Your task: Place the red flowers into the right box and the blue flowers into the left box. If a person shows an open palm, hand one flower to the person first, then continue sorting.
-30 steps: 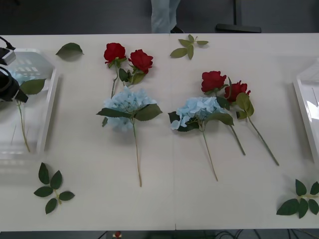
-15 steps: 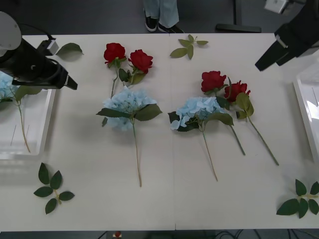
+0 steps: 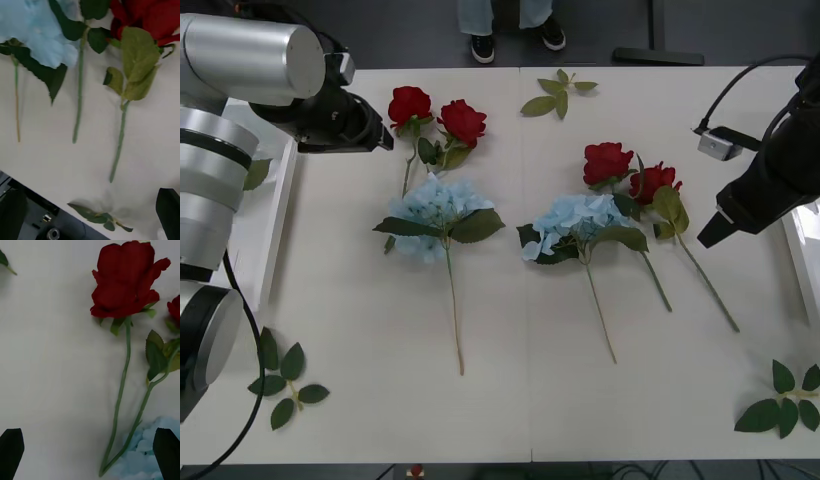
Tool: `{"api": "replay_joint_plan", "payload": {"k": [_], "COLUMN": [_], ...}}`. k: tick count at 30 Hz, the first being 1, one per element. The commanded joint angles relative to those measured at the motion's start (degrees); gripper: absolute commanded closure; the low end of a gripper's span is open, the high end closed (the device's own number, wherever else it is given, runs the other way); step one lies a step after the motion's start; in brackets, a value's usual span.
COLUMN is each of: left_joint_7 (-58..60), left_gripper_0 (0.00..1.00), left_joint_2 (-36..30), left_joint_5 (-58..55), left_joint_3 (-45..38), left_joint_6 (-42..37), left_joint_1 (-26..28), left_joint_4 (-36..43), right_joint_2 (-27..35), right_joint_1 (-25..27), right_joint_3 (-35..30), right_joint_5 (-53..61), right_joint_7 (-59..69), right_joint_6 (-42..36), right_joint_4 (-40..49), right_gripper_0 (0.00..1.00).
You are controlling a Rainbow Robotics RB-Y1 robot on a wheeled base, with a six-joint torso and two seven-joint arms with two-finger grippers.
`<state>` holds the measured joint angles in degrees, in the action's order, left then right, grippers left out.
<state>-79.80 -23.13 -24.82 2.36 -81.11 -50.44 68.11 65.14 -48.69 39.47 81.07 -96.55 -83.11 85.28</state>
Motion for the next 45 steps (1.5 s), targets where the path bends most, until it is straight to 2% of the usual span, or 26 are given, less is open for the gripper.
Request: {"api": "replay_joint_plan", "payload": {"k": [1, 10, 14, 28, 45], "left_joint_7": [5.2, 11.7, 12.2, 13.7, 13.4], "left_gripper_0": [0.0, 0.0, 0.0, 0.0, 0.0], "left_joint_2": [0.9, 3.2, 4.0, 5.6, 8.4], "left_joint_5": [3.7, 11.3, 11.8, 14.3, 16.0], "left_joint_3": [1.9, 6.3, 6.8, 8.0, 10.1], "left_joint_6": [2.2, 7.1, 11.2, 16.1, 16.5], "left_joint_1": [-1.9, -1.9, -1.9, -1.9, -1.9], "left_joint_4": [1.1, -2.2, -6.0, -10.7, -13.4], "right_joint_2": [-2.1, -8.4, -10.6, -15.9, -17.5], "right_joint_1": [0.9, 3.6, 3.7, 5.1, 8.7], "right_joint_3": [-0.7, -0.7, -0.7, -0.7, -0.7], "right_joint_5": [-5.3, -13.3, -16.1, -24.2, -26.1], "right_joint_7": [1.4, 0.6, 0.8, 0.9, 1.2], "right_joint_6": [1.7, 6.9, 8.5, 12.6, 19.7], "right_joint_4": [-1.2, -7.6, -9.4, -14.5, -15.5], "right_gripper_0": [0.0, 0.0, 0.0, 0.0, 0.0]}}
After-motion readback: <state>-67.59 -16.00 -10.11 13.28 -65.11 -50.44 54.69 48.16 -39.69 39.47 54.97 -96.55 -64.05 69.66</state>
